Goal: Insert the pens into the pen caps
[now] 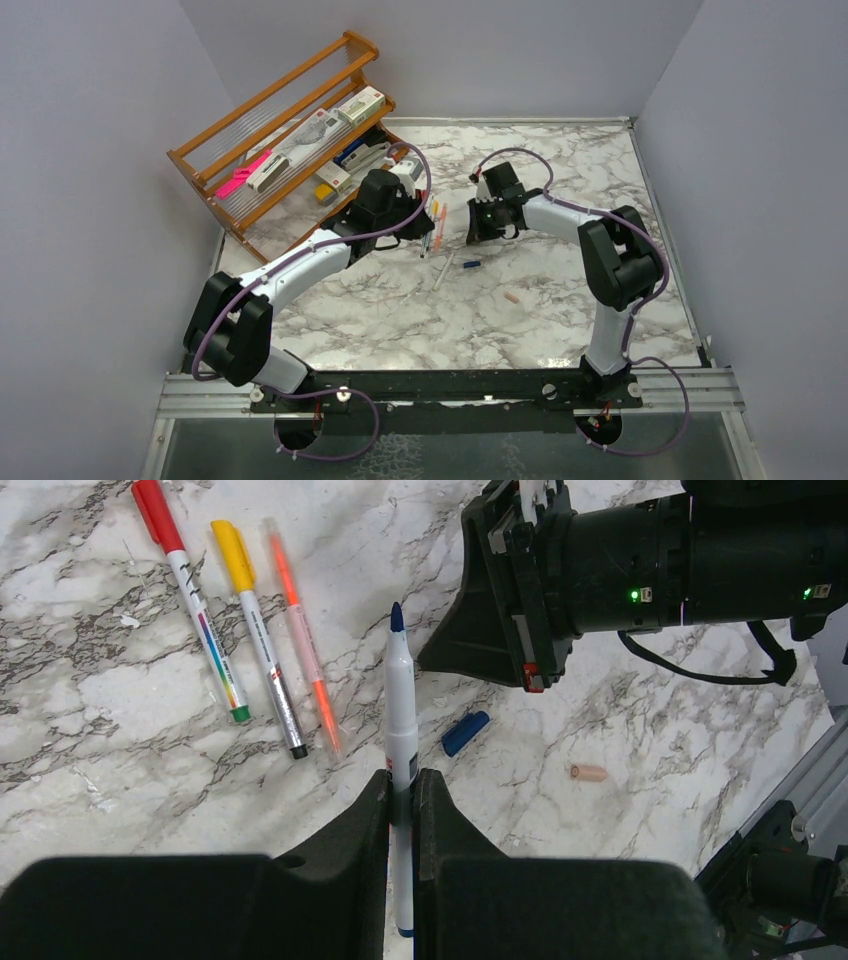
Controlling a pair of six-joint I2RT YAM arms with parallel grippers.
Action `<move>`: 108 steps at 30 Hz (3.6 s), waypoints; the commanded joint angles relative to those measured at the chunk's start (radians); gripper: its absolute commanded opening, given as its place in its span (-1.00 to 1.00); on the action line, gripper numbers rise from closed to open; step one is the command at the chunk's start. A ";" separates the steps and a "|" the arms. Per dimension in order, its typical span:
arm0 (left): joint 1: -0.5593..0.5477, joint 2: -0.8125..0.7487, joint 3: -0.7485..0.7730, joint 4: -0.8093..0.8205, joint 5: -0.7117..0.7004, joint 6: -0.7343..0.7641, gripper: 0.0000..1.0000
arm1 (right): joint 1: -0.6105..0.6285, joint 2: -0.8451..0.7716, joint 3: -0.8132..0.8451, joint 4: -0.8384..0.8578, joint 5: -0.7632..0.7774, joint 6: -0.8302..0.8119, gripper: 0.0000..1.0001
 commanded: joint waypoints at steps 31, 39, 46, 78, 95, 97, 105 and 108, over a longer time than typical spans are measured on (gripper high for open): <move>0.005 -0.086 -0.093 0.047 -0.012 0.001 -1.00 | 0.048 -0.205 -0.266 0.021 0.021 0.025 -0.98; 0.005 -0.086 -0.093 0.049 -0.014 0.002 -1.00 | 0.051 -0.299 -0.247 0.015 0.128 0.030 -0.92; 0.005 -0.082 -0.081 0.048 -0.017 0.004 -1.00 | 0.108 -0.277 -0.204 -0.003 0.208 -0.005 0.02; 0.005 -0.142 -0.159 0.199 0.106 -0.142 -1.00 | 0.139 -0.319 -0.108 -0.030 0.260 0.137 -0.98; -0.193 -0.072 -0.090 0.442 0.145 -0.261 -1.00 | -0.102 -0.696 -0.239 0.413 -0.060 0.516 -0.98; -0.199 -0.065 -0.082 0.442 0.136 -0.266 -1.00 | -0.102 -0.709 -0.241 0.421 -0.067 0.513 -0.98; -0.205 -0.035 -0.049 0.443 0.134 -0.259 -1.00 | -0.103 -0.744 -0.263 0.435 -0.106 0.481 -0.98; -0.205 -0.029 -0.042 0.443 0.132 -0.257 -1.00 | -0.103 -0.752 -0.266 0.422 -0.116 0.469 -0.98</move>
